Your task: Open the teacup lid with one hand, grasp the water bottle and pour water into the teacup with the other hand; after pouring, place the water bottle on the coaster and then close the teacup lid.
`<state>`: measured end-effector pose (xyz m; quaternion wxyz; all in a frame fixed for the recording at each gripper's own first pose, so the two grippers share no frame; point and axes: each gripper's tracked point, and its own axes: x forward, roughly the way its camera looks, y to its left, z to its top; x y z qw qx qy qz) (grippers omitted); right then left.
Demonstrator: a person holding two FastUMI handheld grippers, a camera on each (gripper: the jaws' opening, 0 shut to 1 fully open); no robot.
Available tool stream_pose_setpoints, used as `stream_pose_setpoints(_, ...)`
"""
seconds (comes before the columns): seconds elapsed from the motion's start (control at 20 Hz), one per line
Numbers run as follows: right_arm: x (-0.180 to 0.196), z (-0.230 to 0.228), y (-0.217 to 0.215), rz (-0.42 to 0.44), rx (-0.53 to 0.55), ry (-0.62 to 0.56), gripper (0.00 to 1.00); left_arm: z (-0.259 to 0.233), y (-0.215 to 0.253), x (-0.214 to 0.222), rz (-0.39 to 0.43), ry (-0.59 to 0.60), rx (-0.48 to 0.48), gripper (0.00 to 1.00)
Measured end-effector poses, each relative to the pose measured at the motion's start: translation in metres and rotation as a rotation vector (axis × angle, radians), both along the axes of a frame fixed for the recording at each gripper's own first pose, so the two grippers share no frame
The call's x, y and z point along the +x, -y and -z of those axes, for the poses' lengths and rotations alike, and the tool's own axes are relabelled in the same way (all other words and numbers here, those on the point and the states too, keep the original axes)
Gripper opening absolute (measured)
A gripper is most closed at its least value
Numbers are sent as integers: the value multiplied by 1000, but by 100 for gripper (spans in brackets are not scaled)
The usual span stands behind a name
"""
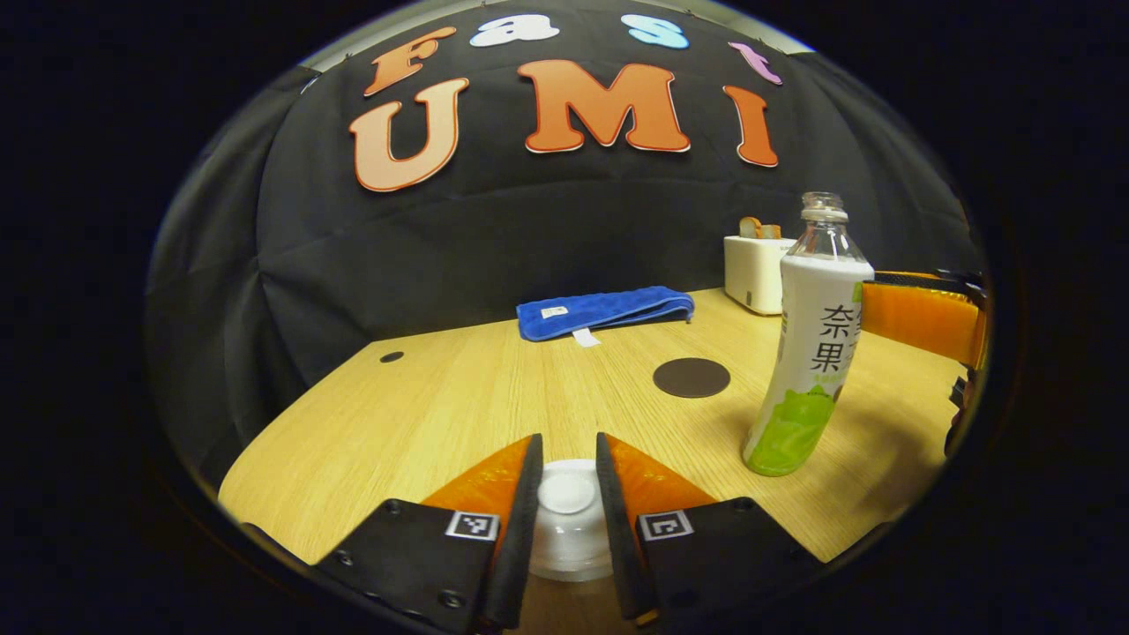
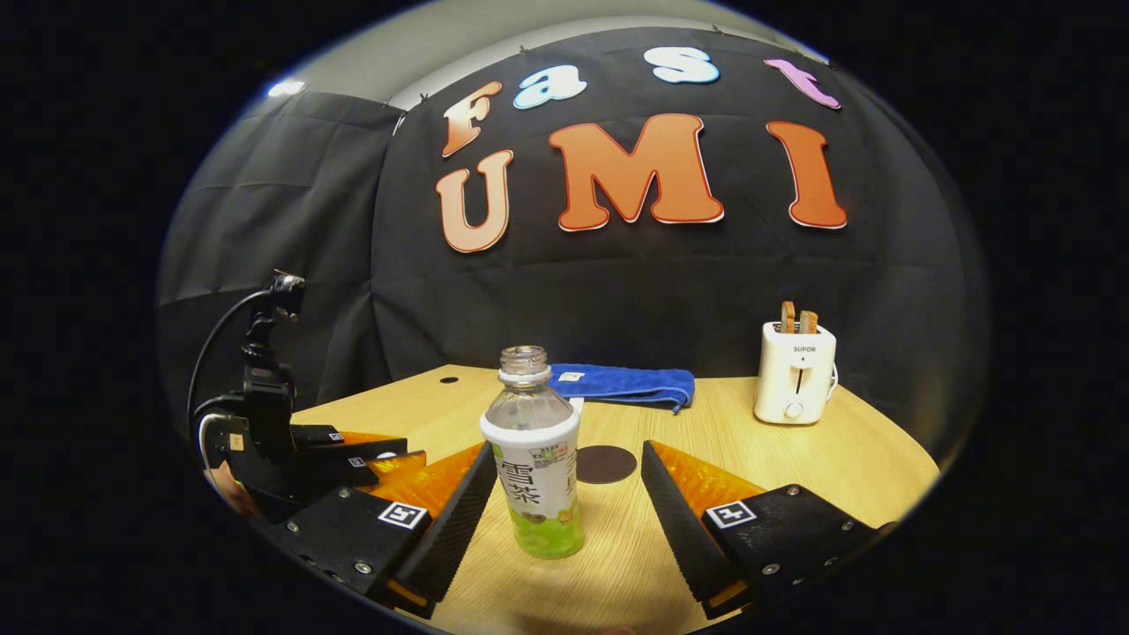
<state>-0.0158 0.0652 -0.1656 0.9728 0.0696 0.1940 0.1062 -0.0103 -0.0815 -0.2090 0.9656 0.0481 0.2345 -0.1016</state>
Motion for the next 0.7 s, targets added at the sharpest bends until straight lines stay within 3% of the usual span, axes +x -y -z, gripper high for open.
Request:
stream_pose_setpoints(0.25,1,2,-1,-9,12,-11,99,2,1,4,-3,14,-18,33)
stream_pose_setpoints(0.7,11,45,-18,-42,-41,-100,99,-26,-7,12,-15,92,-48,31)
